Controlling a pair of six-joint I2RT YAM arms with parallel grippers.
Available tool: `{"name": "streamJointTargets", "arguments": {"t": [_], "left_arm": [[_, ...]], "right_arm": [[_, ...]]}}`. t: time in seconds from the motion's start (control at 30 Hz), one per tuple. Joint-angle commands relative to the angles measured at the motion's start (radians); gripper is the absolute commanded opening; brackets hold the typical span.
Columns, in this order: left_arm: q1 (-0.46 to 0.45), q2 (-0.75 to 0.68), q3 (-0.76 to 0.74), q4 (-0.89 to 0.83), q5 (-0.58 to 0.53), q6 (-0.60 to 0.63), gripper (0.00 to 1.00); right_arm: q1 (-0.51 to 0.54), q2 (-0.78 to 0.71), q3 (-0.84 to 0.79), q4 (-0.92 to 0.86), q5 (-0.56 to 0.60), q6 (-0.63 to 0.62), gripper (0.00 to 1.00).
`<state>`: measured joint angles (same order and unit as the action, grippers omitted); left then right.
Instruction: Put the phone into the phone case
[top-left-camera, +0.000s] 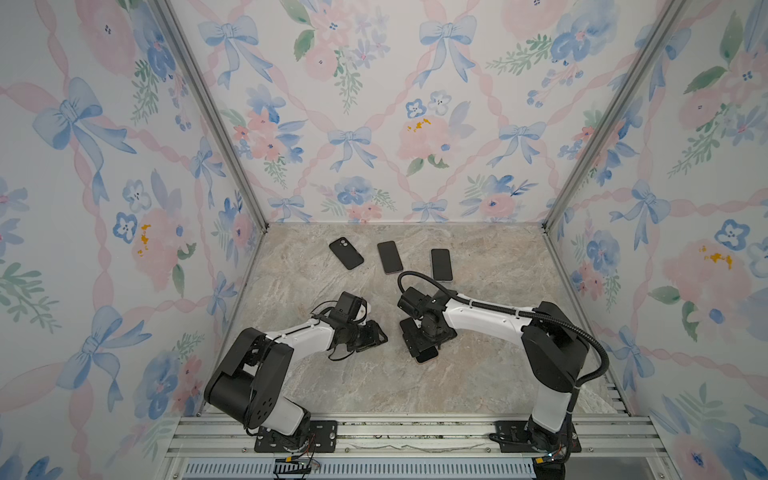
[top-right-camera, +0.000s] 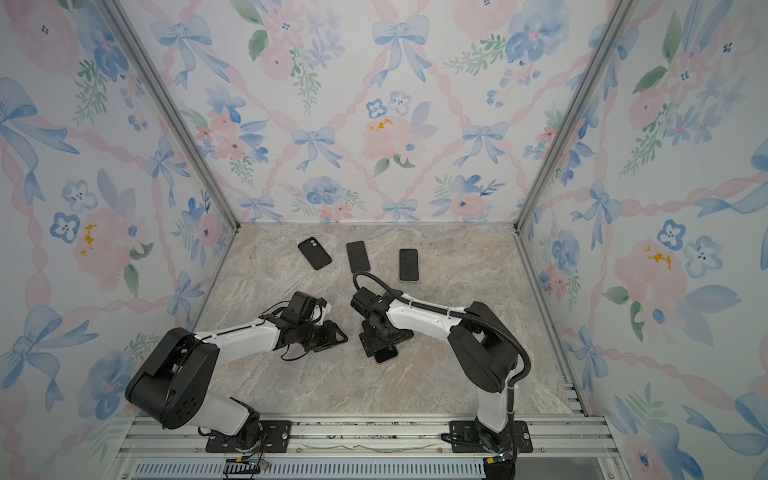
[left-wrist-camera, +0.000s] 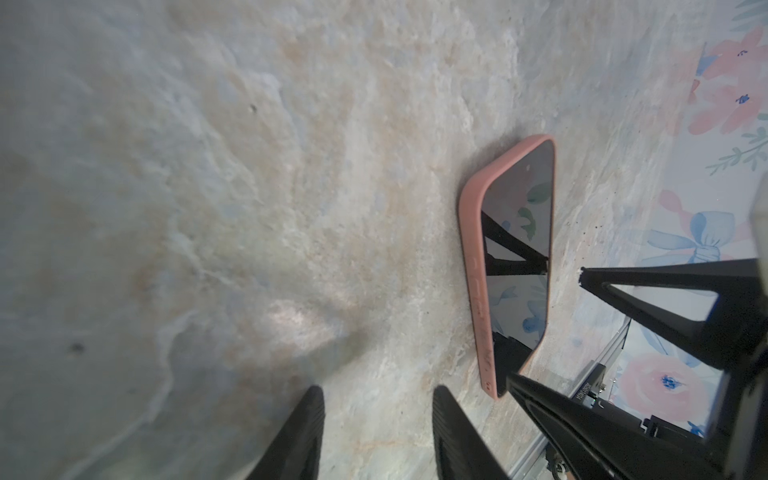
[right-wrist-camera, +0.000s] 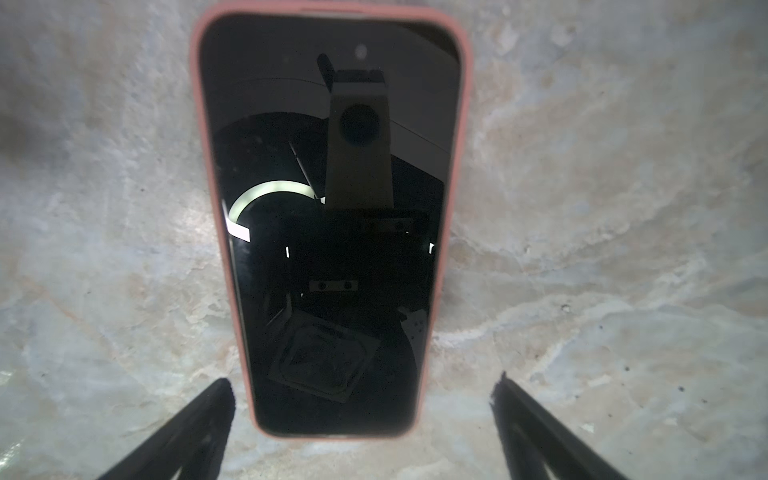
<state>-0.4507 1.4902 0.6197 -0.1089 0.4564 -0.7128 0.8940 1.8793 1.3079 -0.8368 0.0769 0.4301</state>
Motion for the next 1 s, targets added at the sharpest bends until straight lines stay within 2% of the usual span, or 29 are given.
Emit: {"name": "streamJointTargets", "arguments": {"t": [0.0,0.33,0.4,0.5,0.73,0.97], "left_arm": [[0.009,-0.008,-0.029,-0.041,-0.031,0.024,0.45],[0.012,0.016,-0.026,-0.043,-0.024,0.032,0.46],[0.014,0.017,-0.027,-0.043,-0.024,0.034,0.46],[0.016,0.016,-0.025,-0.042,-0.022,0.036,0.46],[0.020,0.017,-0.022,-0.041,-0.024,0.037,0.46],[0.020,0.007,-0.016,-0.042,-0.013,0.038,0.46]], "right_arm": [[0.015,0.025,0.039,-0.018,0.018,0.016,1.00],[0.017,0.089,0.054,0.023,-0.011,0.035,0.96],[0.017,0.103,0.056,0.030,-0.020,0.037,0.93],[0.017,0.120,0.062,0.029,-0.029,0.039,0.84],[0.016,0.123,0.064,0.028,-0.035,0.039,0.74],[0.010,0.096,0.070,0.012,-0.025,0.041,0.69]]}}
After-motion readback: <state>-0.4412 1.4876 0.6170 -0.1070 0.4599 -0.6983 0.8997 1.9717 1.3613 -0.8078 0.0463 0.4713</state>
